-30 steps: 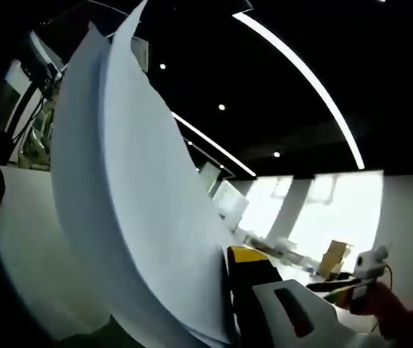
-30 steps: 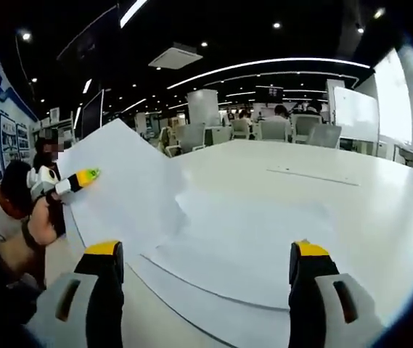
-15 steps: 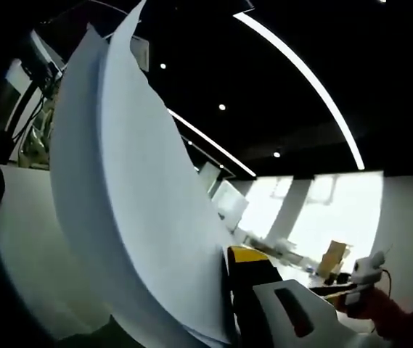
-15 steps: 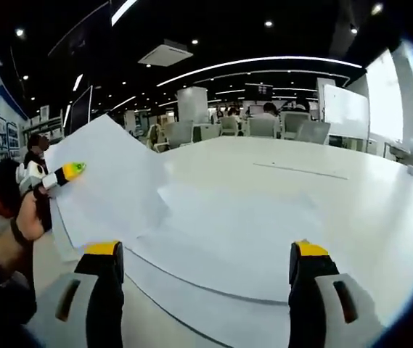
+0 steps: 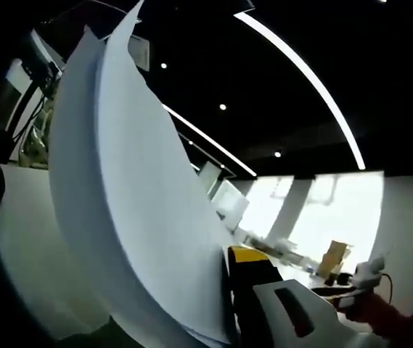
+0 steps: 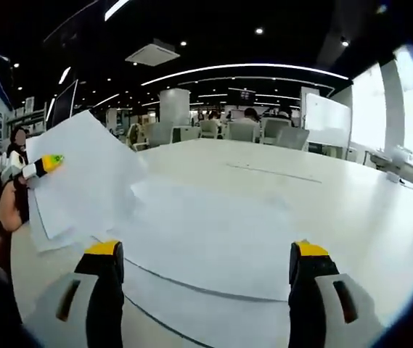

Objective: Organize the stack of printing papers by aligning and flattening the scattered papers on the table

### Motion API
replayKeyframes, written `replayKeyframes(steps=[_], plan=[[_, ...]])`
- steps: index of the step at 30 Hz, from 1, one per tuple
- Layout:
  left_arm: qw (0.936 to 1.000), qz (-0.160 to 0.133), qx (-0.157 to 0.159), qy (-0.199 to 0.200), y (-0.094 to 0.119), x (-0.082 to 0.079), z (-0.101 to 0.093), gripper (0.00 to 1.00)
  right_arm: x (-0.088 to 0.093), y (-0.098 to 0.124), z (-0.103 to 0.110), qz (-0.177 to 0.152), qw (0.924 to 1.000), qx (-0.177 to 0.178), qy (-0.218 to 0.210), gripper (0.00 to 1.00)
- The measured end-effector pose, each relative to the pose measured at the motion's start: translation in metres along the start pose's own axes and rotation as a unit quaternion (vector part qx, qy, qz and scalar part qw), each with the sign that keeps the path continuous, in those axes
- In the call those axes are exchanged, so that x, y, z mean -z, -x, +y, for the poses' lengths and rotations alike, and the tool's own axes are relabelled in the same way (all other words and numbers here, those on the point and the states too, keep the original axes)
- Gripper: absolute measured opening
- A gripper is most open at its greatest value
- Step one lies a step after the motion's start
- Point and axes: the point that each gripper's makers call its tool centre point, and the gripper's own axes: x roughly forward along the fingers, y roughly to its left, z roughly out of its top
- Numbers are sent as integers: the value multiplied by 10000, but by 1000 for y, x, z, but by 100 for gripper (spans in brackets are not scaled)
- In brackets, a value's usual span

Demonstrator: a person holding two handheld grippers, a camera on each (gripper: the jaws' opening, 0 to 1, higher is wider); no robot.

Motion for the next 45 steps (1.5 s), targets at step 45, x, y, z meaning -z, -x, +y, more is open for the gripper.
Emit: replayKeyframes(steps=[45], plan=[[10000,32,-4,18,-1,0,1,10,27,-4,-21,350,9991,249,-25,86]])
